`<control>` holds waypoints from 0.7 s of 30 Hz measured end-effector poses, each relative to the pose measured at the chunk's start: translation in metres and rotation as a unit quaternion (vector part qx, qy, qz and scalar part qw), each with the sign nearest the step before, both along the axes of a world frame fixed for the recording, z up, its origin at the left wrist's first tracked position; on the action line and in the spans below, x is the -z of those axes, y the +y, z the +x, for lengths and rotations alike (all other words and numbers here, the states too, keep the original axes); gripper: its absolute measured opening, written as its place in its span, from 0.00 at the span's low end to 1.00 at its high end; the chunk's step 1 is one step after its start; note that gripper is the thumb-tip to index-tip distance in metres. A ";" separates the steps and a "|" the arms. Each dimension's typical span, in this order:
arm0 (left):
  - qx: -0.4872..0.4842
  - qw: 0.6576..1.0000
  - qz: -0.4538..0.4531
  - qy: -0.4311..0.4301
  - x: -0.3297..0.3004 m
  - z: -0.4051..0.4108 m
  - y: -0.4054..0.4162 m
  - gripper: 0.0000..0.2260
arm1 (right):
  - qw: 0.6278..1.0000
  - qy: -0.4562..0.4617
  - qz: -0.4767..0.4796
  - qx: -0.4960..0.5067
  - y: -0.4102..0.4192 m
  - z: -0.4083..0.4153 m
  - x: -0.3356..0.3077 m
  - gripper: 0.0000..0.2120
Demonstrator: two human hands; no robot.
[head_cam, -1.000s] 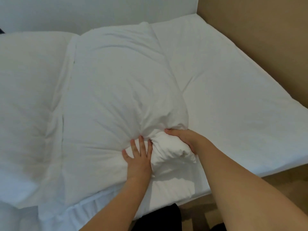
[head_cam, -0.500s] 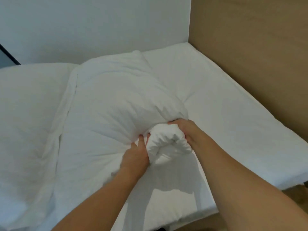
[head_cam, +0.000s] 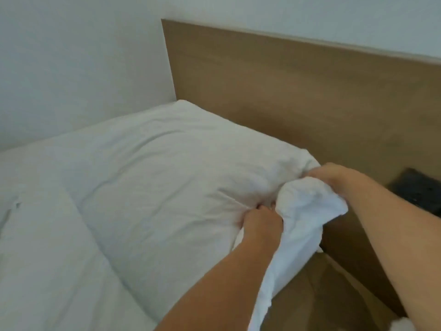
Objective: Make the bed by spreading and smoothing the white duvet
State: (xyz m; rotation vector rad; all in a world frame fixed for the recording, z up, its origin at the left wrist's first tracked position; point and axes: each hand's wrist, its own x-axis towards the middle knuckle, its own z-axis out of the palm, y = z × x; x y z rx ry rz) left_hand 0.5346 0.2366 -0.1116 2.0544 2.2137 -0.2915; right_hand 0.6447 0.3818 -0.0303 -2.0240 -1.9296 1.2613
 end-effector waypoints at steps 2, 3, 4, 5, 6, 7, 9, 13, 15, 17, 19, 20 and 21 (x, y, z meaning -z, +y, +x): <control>0.030 0.996 -0.075 -0.026 0.028 0.024 -0.006 0.35 | 0.985 -0.160 0.034 -0.049 -0.012 0.032 0.022 0.16; 0.043 0.990 -0.120 -0.066 0.040 0.034 -0.011 0.41 | 0.978 -0.193 0.036 -0.072 -0.017 0.042 0.036 0.15; 0.058 0.979 -0.159 -0.114 0.040 0.035 -0.016 0.43 | 0.975 -0.198 0.039 -0.091 -0.020 0.043 0.048 0.15; 0.048 0.962 -0.186 -0.192 0.036 0.025 -0.014 0.41 | 0.974 -0.195 0.055 -0.102 -0.024 0.033 0.054 0.17; 0.008 0.931 -0.210 -0.300 0.020 0.007 -0.010 0.35 | 0.972 -0.189 0.081 -0.116 -0.025 0.020 0.058 0.20; -0.056 0.877 -0.209 -0.428 0.004 -0.015 -0.007 0.27 | 0.970 -0.177 0.100 -0.133 -0.027 0.004 0.062 0.23; -0.213 0.766 -0.111 -0.597 -0.024 -0.069 -0.018 0.07 | 0.968 -0.151 0.119 -0.163 -0.029 -0.037 0.068 0.26; -0.400 0.754 0.249 -0.457 -0.049 -0.212 -0.063 0.06 | 0.950 -0.126 0.176 -0.226 -0.047 -0.146 0.058 0.27; -0.495 0.719 0.292 -0.392 -0.035 -0.288 -0.083 0.14 | 0.933 -0.100 0.211 -0.274 -0.059 -0.204 0.055 0.30; -0.608 0.631 0.252 -0.411 -0.017 -0.346 -0.097 0.34 | 0.920 -0.084 0.224 -0.311 -0.062 -0.263 0.056 0.32; -0.662 0.556 0.212 -0.456 0.000 -0.386 -0.103 0.45 | 0.909 -0.094 0.227 -0.337 -0.054 -0.312 0.062 0.32; -0.670 0.533 0.197 -0.476 0.004 -0.398 -0.102 0.49 | 0.905 -0.114 0.230 -0.340 -0.046 -0.331 0.066 0.33; -0.669 0.515 0.191 -0.500 0.010 -0.410 -0.098 0.53 | 0.904 -0.134 0.234 -0.332 -0.036 -0.345 0.071 0.35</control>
